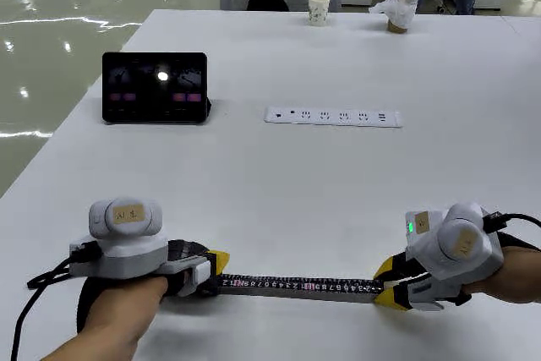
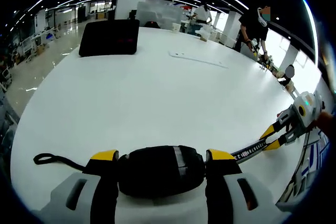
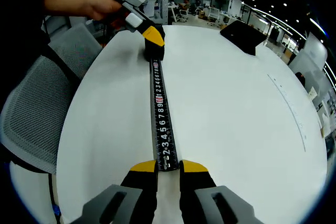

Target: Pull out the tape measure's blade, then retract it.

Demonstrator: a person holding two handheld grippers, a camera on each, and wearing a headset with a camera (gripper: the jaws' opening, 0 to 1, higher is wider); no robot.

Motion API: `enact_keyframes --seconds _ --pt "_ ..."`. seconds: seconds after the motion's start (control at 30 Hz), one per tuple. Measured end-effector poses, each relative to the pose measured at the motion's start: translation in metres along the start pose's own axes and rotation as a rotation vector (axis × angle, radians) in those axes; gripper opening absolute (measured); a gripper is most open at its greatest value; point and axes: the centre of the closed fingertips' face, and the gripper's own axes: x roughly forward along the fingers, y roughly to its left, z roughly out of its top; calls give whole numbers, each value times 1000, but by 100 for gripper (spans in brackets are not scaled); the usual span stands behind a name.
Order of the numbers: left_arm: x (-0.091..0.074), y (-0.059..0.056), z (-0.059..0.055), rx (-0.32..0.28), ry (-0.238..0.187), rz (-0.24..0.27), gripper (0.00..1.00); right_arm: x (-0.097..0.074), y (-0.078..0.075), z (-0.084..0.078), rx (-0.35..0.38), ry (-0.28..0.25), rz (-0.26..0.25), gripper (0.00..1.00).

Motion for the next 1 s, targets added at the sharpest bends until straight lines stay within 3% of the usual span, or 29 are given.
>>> enact_keyframes --seconds 1.0 --pt "11 4 -10 50 88 66 65 1 -1 -1 -1 12 -11 11"
